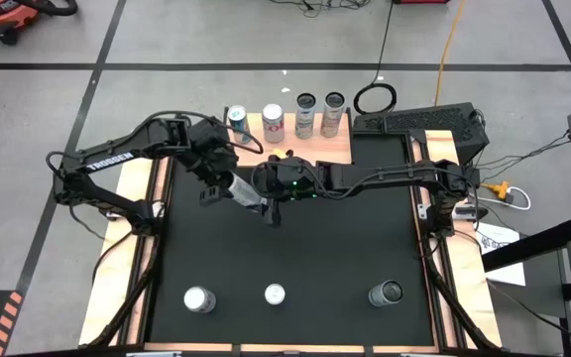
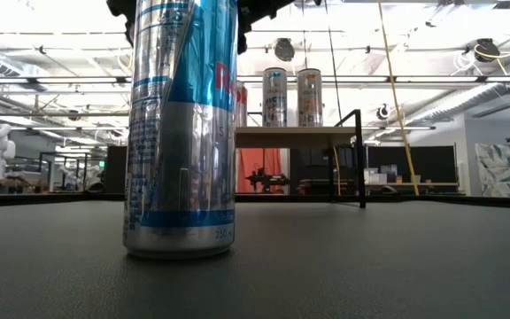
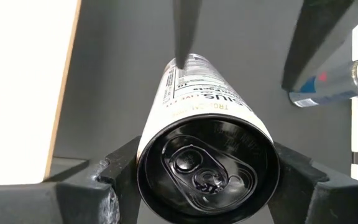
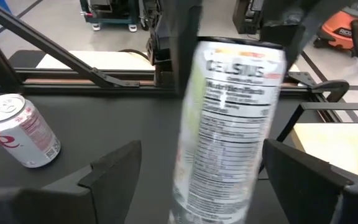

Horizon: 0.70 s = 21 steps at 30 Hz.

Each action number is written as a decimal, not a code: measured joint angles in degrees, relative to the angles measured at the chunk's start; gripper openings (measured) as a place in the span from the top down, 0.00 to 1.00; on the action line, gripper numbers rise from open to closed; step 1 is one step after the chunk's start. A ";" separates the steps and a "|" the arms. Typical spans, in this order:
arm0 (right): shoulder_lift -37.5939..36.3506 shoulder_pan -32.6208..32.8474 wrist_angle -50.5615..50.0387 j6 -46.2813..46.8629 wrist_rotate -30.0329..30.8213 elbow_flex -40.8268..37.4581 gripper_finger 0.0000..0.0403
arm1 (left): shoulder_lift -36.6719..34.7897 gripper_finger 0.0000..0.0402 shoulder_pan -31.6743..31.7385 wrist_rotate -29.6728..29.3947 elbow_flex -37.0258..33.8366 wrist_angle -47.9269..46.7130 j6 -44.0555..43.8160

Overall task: Place canned beverage on shelf
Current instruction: Put the white yellow soda can on the shelf aligned with the other white yellow soda can

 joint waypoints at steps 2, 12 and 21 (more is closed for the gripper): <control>0.00 0.00 0.10 0.01 0.42 0.00 0.22 | 0.02 0.38 -0.50 0.06 0.00 0.38 -0.82; 0.75 0.00 0.11 1.07 1.51 0.04 0.22 | 0.00 0.38 -2.77 0.39 0.00 3.79 -1.27; 3.57 0.00 -0.30 1.35 1.42 0.02 0.23 | 0.00 0.38 -3.14 0.36 -0.02 4.76 -1.27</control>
